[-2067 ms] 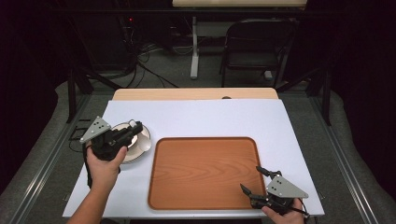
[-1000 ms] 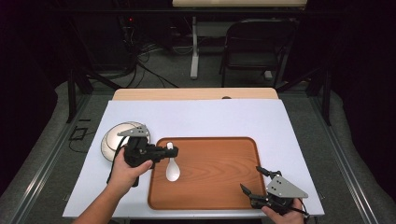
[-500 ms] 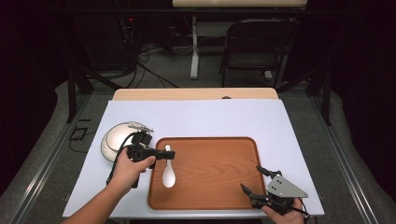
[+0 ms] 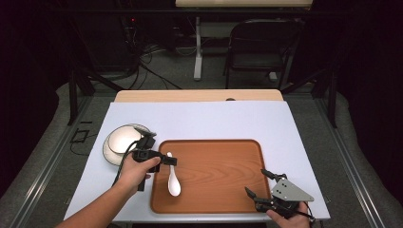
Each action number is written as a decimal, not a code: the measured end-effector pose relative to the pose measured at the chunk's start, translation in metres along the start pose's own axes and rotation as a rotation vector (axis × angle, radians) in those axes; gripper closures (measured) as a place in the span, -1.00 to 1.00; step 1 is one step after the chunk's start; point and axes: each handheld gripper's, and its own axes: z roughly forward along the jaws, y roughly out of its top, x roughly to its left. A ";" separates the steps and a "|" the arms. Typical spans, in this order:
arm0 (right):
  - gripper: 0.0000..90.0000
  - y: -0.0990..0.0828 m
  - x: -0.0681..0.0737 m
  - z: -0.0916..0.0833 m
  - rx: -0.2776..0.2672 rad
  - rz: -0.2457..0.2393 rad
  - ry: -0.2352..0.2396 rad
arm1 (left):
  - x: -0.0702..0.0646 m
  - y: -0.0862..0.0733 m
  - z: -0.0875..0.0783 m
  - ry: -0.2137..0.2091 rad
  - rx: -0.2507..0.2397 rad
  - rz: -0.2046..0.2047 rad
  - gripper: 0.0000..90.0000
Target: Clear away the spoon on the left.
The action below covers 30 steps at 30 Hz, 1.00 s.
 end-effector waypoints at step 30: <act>-0.53 0.000 0.000 0.000 -0.001 0.000 0.003 | 0.017 0.005 0.026 0.040 -0.031 -0.081 0.76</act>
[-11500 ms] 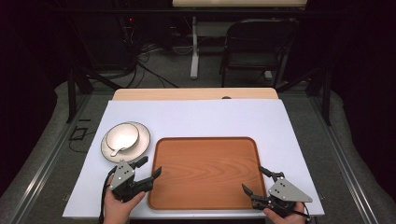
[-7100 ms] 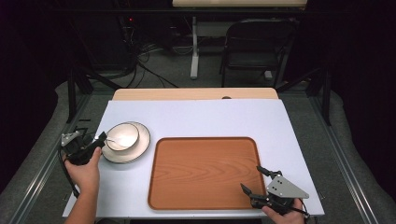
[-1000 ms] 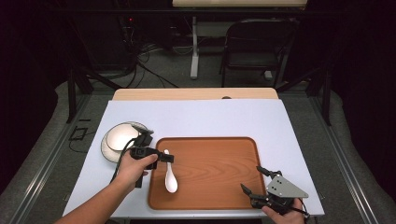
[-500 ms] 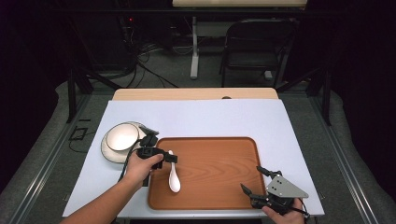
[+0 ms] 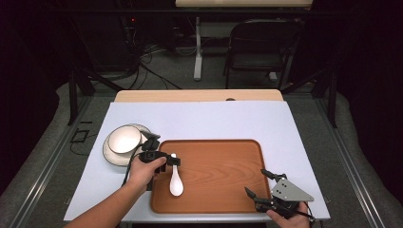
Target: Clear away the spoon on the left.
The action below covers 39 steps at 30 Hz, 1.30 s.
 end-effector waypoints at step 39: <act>-0.53 -0.002 0.001 -0.003 0.005 0.003 -0.007 | -0.004 0.000 -0.003 0.155 -0.047 0.074 0.13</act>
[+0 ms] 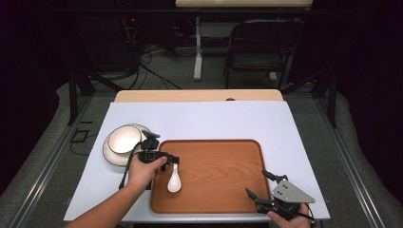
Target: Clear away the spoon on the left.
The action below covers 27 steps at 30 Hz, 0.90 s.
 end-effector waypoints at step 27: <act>-0.53 0.000 0.001 0.000 0.004 0.000 -0.001 | -0.010 -0.002 -0.042 0.206 -0.109 0.200 0.04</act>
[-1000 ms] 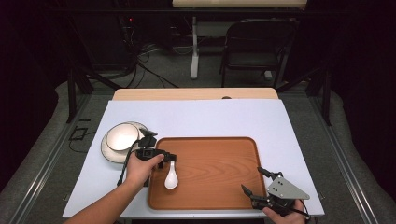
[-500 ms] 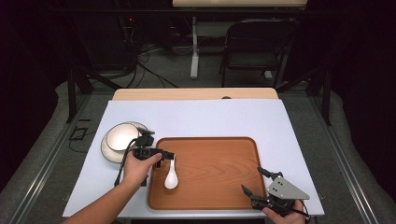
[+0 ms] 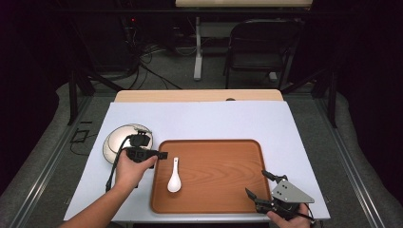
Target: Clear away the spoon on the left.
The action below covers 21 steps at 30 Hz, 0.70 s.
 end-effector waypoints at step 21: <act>-0.53 0.000 0.000 0.000 0.000 -0.002 -0.001 | 0.009 -0.029 -0.038 0.080 -0.146 0.097 0.08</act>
